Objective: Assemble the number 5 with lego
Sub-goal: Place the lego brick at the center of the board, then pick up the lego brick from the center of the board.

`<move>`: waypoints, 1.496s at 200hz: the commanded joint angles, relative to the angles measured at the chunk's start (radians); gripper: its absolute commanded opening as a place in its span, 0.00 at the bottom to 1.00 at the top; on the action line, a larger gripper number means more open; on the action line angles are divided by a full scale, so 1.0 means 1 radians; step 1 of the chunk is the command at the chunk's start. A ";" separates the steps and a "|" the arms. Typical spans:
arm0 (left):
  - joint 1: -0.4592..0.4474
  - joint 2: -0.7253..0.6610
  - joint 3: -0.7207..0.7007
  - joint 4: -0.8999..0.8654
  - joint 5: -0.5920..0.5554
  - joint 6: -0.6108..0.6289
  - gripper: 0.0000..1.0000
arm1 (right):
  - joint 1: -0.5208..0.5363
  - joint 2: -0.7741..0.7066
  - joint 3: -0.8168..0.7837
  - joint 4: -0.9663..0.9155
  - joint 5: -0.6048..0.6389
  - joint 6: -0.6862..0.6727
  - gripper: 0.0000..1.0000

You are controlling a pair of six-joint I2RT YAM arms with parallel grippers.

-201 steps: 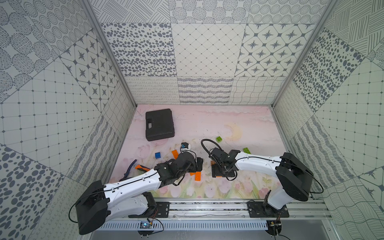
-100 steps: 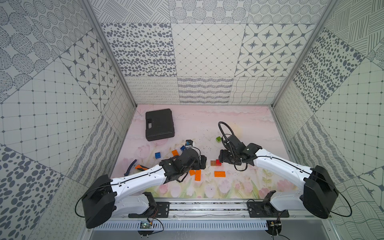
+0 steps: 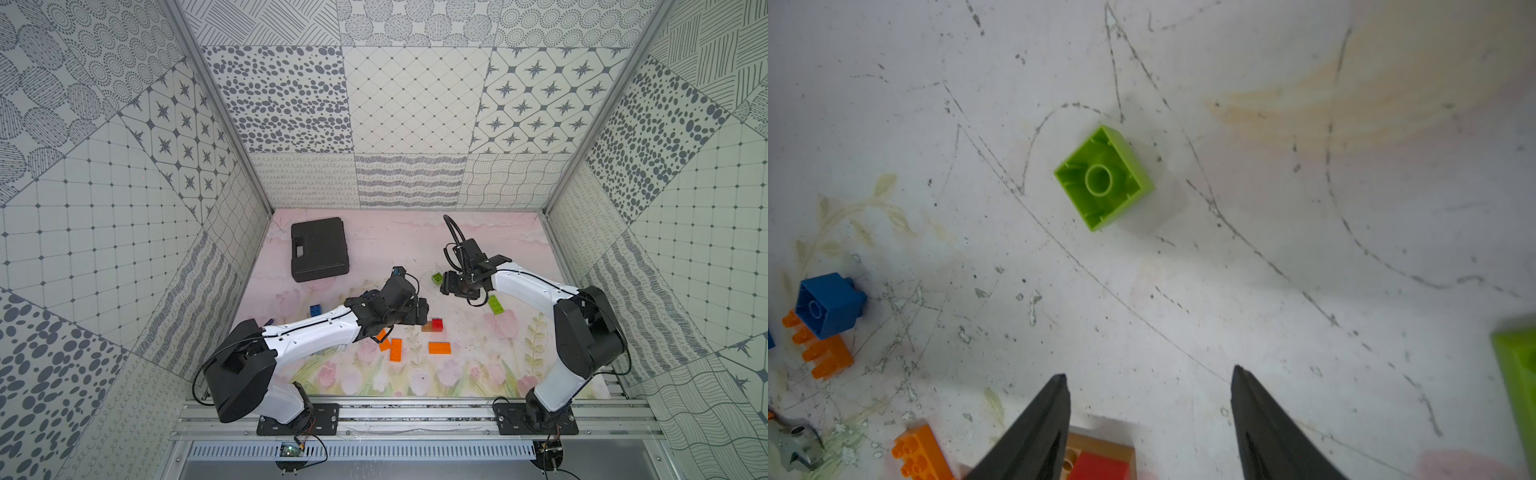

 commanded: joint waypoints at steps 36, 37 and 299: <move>0.045 0.022 0.012 -0.006 0.083 0.021 0.99 | -0.003 0.204 0.253 -0.091 0.039 -0.210 0.67; 0.045 0.022 0.012 -0.006 0.084 0.020 0.99 | -0.003 0.207 0.255 -0.093 0.040 -0.212 0.67; 0.053 -0.098 -0.072 0.083 0.084 0.033 0.99 | -0.007 0.075 0.213 -0.159 -0.113 -0.130 0.39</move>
